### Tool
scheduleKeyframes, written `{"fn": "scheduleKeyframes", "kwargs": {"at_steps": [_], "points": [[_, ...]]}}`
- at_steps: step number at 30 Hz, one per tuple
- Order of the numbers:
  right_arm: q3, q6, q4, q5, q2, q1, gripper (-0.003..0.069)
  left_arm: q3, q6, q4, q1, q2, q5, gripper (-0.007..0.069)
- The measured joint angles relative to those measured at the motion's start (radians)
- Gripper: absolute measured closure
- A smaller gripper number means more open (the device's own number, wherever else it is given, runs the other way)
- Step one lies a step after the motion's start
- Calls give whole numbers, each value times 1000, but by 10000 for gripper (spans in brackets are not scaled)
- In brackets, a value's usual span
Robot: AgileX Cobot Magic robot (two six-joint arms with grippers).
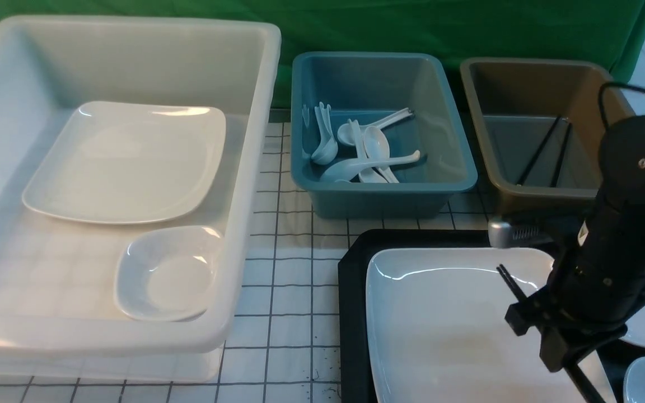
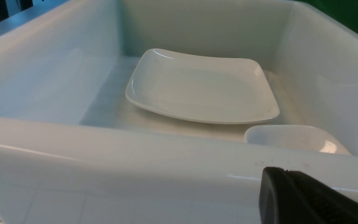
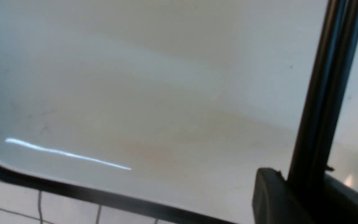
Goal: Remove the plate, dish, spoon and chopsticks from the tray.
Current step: Use the right arm to grab a pair of chopsticks from the plate, then use the right arm to put the chopsticks into the small storage box on the right
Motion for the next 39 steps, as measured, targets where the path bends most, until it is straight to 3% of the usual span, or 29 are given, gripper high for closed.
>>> {"fn": "scheduleKeyframes", "kwargs": {"at_steps": [7, 20, 24, 31, 35, 39], "points": [[-74, -6, -61, -70, -133, -10, 508, 0, 0, 0, 0, 0, 0, 605], [-390, 7, -76, -327, 23, -214, 508, 0, 0, 0, 0, 0, 0, 605], [-430, 7, -77, -491, 104, -236, 508, 0, 0, 0, 0, 0, 0, 605], [-450, 9, -76, -939, 294, -244, 508, 0, 0, 0, 0, 0, 0, 605], [-450, 11, -74, -1098, 379, -244, 499, 0, 0, 0, 0, 0, 0, 605], [-450, 39, -67, -1139, 451, -244, 468, 0, 0, 0, 0, 0, 0, 605]]}}
